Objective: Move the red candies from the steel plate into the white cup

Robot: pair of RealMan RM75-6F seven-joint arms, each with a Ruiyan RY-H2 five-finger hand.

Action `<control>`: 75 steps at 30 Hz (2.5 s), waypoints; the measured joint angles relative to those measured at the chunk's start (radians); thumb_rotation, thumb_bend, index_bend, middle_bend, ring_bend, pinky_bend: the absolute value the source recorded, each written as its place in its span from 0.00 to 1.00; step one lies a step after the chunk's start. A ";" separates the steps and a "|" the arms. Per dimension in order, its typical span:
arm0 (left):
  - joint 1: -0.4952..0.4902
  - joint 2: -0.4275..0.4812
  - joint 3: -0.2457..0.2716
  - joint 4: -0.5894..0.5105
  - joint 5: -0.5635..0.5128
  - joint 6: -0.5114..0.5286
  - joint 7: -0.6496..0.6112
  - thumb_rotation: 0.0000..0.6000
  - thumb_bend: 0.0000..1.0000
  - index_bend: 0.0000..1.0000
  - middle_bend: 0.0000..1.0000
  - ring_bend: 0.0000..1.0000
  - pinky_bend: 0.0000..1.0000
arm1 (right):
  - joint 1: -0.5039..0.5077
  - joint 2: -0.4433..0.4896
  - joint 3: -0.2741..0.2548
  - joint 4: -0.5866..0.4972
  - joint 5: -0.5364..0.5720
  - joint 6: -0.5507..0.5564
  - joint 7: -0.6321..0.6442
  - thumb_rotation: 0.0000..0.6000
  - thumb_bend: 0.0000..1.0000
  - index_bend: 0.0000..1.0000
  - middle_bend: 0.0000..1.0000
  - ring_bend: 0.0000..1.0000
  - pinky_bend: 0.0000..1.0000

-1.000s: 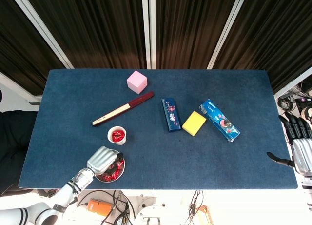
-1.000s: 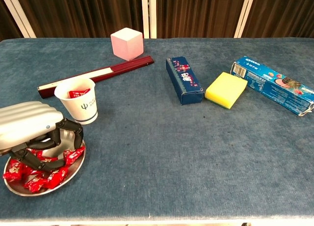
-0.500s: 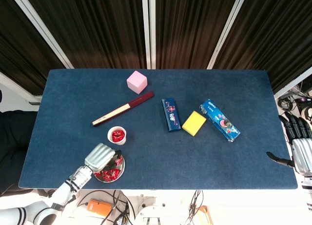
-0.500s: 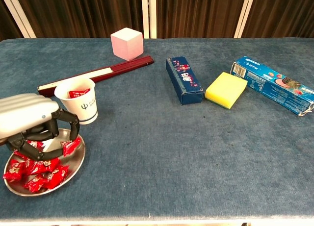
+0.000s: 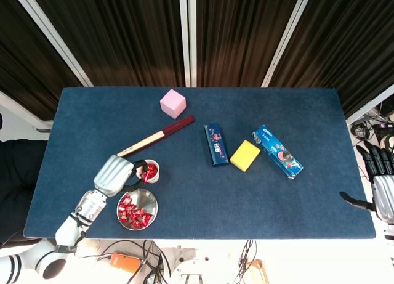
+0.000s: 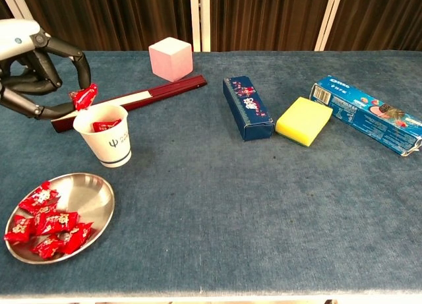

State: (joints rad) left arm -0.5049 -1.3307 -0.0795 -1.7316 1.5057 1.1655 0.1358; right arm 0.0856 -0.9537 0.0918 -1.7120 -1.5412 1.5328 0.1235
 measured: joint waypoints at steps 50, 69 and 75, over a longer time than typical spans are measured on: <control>0.139 -0.035 0.202 0.179 0.163 0.096 0.225 1.00 0.23 0.38 0.96 0.92 0.83 | 0.008 -0.005 -0.002 -0.011 -0.026 0.002 -0.011 1.00 0.16 0.00 0.01 0.00 0.02; 0.140 -0.083 0.196 0.209 0.140 0.016 0.384 1.00 0.23 0.40 0.96 0.92 0.83 | 0.003 -0.007 -0.007 -0.009 -0.026 0.004 -0.012 1.00 0.16 0.00 0.01 0.00 0.02; 0.140 -0.079 0.193 0.206 0.123 0.001 0.377 1.00 0.23 0.41 0.96 0.92 0.83 | 0.006 -0.006 -0.005 -0.015 -0.025 0.000 -0.016 1.00 0.16 0.00 0.01 0.00 0.03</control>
State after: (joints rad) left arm -0.3648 -1.4095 0.1136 -1.5254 1.6286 1.1669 0.5128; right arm 0.0915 -0.9598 0.0863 -1.7271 -1.5664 1.5328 0.1073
